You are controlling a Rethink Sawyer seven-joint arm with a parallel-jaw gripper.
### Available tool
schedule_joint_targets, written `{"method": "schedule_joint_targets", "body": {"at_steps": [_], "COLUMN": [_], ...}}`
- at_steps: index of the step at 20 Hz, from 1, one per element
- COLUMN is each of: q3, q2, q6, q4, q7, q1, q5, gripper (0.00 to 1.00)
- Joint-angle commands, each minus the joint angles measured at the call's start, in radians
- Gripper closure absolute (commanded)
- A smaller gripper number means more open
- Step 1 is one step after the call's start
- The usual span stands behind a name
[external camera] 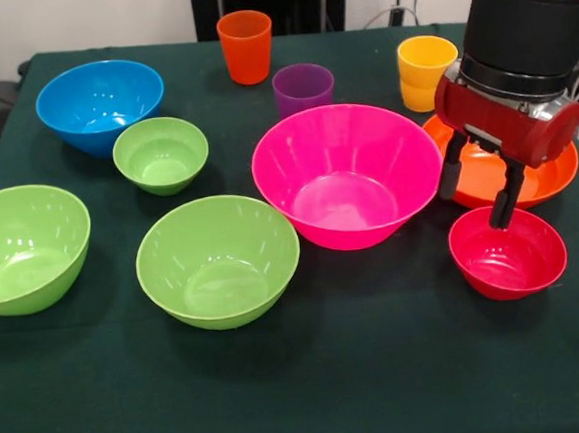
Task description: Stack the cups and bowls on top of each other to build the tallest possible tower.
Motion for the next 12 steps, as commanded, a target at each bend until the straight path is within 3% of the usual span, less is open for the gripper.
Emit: {"method": "schedule_joint_targets", "body": {"at_steps": [1, 12], "q3": [0.064, 0.043], "q2": [0.022, -0.006], "q6": [0.110, 0.146], "q4": [-0.032, -0.008], "q7": [0.088, 0.103], "q1": [0.011, 0.013], "q5": [-0.041, -0.036], "gripper": [0.00, 0.00]}}
